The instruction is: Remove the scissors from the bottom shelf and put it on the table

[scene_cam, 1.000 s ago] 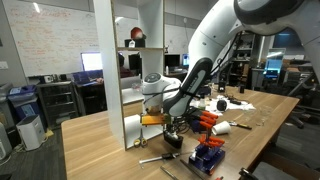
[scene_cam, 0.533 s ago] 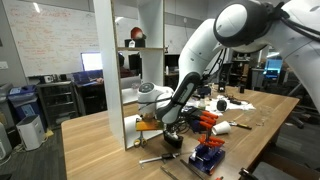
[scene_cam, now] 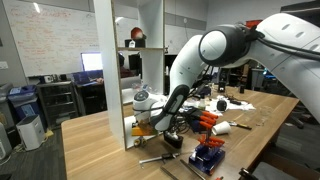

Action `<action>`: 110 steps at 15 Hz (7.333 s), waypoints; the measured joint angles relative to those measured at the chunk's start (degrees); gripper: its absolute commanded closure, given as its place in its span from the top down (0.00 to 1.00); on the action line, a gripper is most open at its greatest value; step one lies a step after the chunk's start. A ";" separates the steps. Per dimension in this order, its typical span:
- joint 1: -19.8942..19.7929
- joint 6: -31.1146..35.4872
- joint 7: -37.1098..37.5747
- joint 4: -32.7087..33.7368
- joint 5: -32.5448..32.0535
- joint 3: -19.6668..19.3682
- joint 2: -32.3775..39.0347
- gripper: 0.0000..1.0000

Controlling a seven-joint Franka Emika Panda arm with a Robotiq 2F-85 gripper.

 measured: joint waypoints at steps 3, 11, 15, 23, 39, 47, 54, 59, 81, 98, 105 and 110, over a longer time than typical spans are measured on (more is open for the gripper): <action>3.36 0.44 -1.81 3.93 3.59 -3.08 3.85 1.00; 8.26 0.56 -5.95 13.02 9.17 -9.84 10.77 1.00; 8.70 0.56 -8.49 15.79 12.45 -11.48 13.12 1.00; 9.90 0.71 -14.65 20.86 21.01 -14.23 17.90 0.58; 14.86 0.73 -21.95 22.49 33.13 -22.31 19.41 0.15; 16.89 1.27 -23.00 10.68 34.91 -24.22 13.13 0.15; 22.66 3.17 -22.61 -7.64 34.92 -27.01 1.77 0.15; 26.45 3.33 -24.97 -20.64 34.91 -25.04 -10.59 0.15; 35.79 12.28 -51.88 -33.61 42.43 -12.29 -15.19 0.15; 40.77 22.76 -56.57 -32.31 63.85 -16.44 -7.24 0.93; 48.43 13.79 -58.06 -34.64 63.35 -24.28 -15.07 1.00; 55.50 -0.58 -56.16 -39.81 49.35 -34.52 -29.68 1.00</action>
